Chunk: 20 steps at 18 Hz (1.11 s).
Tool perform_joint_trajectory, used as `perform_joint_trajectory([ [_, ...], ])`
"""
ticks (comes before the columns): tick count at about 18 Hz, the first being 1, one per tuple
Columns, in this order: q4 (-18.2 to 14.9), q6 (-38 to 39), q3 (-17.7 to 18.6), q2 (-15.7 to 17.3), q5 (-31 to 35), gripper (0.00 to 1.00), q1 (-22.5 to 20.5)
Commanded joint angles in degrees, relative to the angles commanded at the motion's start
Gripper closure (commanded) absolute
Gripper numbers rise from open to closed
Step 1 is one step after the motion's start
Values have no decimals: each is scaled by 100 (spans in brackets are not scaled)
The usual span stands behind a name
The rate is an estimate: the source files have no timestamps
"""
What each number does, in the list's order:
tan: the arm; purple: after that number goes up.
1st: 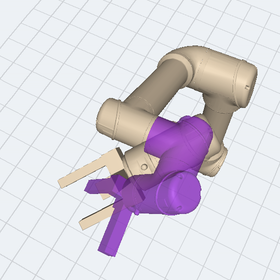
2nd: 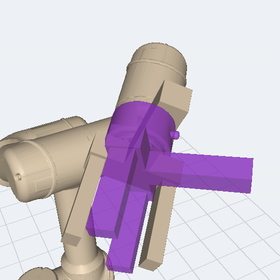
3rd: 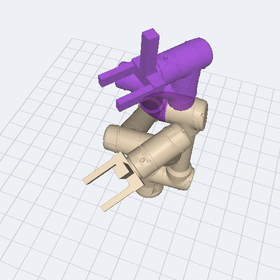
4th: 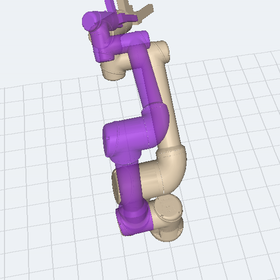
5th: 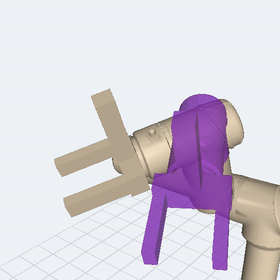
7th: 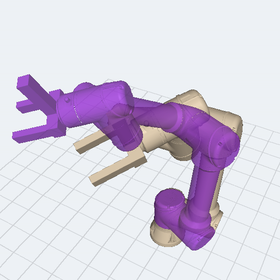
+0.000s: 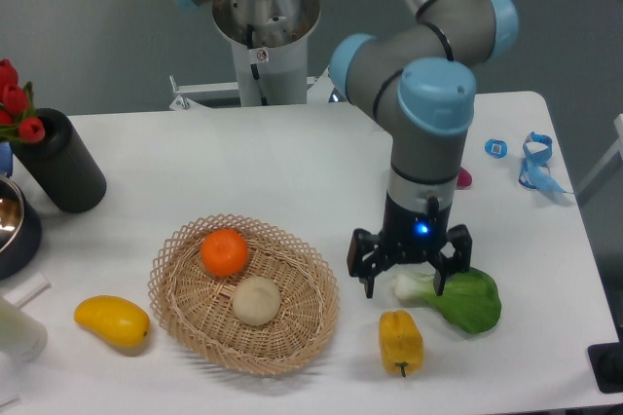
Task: Pick up the yellow pepper from the table
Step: 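Move the open gripper down toward the yellow bell pepper, then lower the gripper around the yellow pepper's stem end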
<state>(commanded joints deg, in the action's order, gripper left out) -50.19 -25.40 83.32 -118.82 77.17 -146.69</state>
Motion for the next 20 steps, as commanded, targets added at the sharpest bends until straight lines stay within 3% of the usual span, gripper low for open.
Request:
perform_joint_trajectory([
  [15, 167, 53, -184, -625, 510, 0, -18],
  [20, 176, -360, -211, -774, 536, 0, 79],
])
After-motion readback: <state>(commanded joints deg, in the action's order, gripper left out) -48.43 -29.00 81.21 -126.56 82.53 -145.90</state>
